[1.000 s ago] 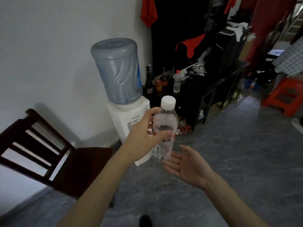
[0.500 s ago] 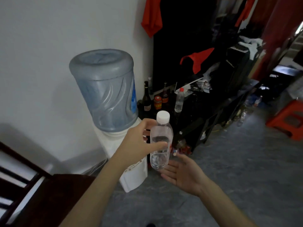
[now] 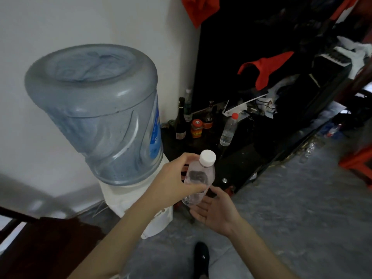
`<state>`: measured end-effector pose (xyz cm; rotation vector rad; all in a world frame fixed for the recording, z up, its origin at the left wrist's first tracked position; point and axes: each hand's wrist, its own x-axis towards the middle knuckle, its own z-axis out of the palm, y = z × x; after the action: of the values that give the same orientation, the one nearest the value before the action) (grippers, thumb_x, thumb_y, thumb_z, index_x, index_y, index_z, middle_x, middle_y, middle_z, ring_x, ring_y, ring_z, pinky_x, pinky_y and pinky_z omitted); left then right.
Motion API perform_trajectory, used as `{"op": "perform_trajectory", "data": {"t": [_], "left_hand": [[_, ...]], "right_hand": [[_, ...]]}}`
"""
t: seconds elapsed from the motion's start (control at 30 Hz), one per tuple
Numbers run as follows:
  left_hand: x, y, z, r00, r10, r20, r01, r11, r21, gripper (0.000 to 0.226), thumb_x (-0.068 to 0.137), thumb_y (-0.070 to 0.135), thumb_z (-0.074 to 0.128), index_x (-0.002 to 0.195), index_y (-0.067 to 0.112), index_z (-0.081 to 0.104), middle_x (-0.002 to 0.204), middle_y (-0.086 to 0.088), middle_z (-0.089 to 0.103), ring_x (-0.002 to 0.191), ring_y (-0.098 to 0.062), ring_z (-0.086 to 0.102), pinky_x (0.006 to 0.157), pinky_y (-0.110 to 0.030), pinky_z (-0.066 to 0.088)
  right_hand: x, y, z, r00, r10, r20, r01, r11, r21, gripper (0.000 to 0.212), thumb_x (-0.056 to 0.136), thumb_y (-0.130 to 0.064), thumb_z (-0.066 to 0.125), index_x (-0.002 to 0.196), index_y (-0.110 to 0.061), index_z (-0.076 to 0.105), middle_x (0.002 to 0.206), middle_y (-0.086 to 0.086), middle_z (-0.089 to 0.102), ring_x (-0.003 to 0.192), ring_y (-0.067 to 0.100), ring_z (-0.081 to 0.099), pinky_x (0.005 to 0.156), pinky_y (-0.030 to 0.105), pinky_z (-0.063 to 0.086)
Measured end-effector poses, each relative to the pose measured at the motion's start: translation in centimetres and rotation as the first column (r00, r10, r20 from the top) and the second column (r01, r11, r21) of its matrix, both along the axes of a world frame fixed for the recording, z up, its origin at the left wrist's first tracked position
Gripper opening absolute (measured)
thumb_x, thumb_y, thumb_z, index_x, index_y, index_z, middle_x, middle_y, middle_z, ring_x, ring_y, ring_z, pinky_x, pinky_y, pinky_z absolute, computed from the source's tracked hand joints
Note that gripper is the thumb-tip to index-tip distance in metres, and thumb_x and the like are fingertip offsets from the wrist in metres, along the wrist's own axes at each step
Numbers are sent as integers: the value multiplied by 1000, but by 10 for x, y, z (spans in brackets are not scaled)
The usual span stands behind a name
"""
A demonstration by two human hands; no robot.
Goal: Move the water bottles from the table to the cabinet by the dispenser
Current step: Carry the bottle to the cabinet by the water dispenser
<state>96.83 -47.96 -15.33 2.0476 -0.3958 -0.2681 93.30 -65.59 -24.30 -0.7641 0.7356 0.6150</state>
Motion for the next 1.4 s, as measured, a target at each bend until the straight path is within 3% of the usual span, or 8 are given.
{"op": "perform_trajectory", "data": {"t": [0.3, 0.5, 0.7, 0.8, 0.97, 1.13, 1.3, 1.4], "left_hand": [[116, -53, -49, 995, 49, -91, -39, 993, 110, 66, 75, 36, 87, 129, 36, 51, 123, 23, 64, 115, 4, 61, 98, -33, 55], [177, -79, -83, 980, 109, -166, -78, 980, 185, 66, 72, 41, 89, 124, 40, 49, 116, 22, 66, 106, 5, 63, 90, -32, 57], [219, -107, -117, 971, 166, -174, -128, 970, 207, 59, 75, 39, 86, 119, 38, 47, 113, 18, 66, 103, 3, 63, 85, -33, 58], [242, -121, -133, 969, 174, -175, -137, 969, 208, 56, 77, 38, 84, 119, 38, 46, 112, 20, 64, 101, 6, 62, 84, -27, 57], [279, -142, -166, 967, 194, -165, -159, 967, 201, 58, 78, 36, 84, 122, 33, 46, 113, 17, 63, 102, -1, 63, 85, -36, 57], [296, -154, -188, 955, 246, -165, -213, 958, 192, 57, 75, 34, 85, 118, 32, 47, 110, 14, 64, 100, -4, 64, 84, -40, 58], [306, -161, -197, 956, 240, -170, -203, 956, 211, 54, 76, 31, 82, 116, 26, 47, 106, 11, 64, 95, -6, 64, 82, -36, 57], [309, -166, -197, 961, 224, -164, -178, 950, 257, 56, 76, 32, 81, 119, 26, 45, 111, 10, 62, 99, -11, 63, 84, -39, 55]], "right_hand": [[117, -52, -53, 992, -53, -118, 65, 993, 99, 59, 92, -47, 54, 124, 3, 59, 123, 23, 62, 117, 36, 57, 106, 44, 42], [191, -85, -96, 977, -41, -210, 72, 987, 141, 60, 93, -46, 55, 127, 3, 57, 126, 25, 62, 122, 36, 56, 111, 43, 41], [252, -104, -127, 961, -70, -268, 109, 985, 134, 56, 95, -44, 55, 123, 5, 57, 125, 26, 60, 117, 36, 59, 98, 42, 49], [278, -113, -147, 963, -67, -260, 99, 988, 115, 59, 95, -45, 55, 128, 4, 56, 131, 25, 57, 121, 36, 57, 98, 42, 49], [315, -129, -164, 966, -127, -224, 143, 988, 53, 56, 97, -45, 51, 126, 3, 58, 123, 23, 60, 108, 32, 61, 92, 39, 52], [332, -132, -176, 981, -149, -121, 142, 988, -60, 51, 97, -45, 51, 122, -3, 62, 120, 17, 64, 115, 28, 59, 107, 39, 45], [339, -127, -180, 970, -228, -78, 206, 953, -224, 25, 97, -22, 49, 91, -7, 68, 90, 12, 69, 85, 22, 64, 75, 32, 50], [343, -127, -174, 969, -229, -88, 198, 942, -272, 22, 96, -14, 49, 82, -9, 64, 83, 11, 66, 76, 21, 63, 68, 31, 49]]}}
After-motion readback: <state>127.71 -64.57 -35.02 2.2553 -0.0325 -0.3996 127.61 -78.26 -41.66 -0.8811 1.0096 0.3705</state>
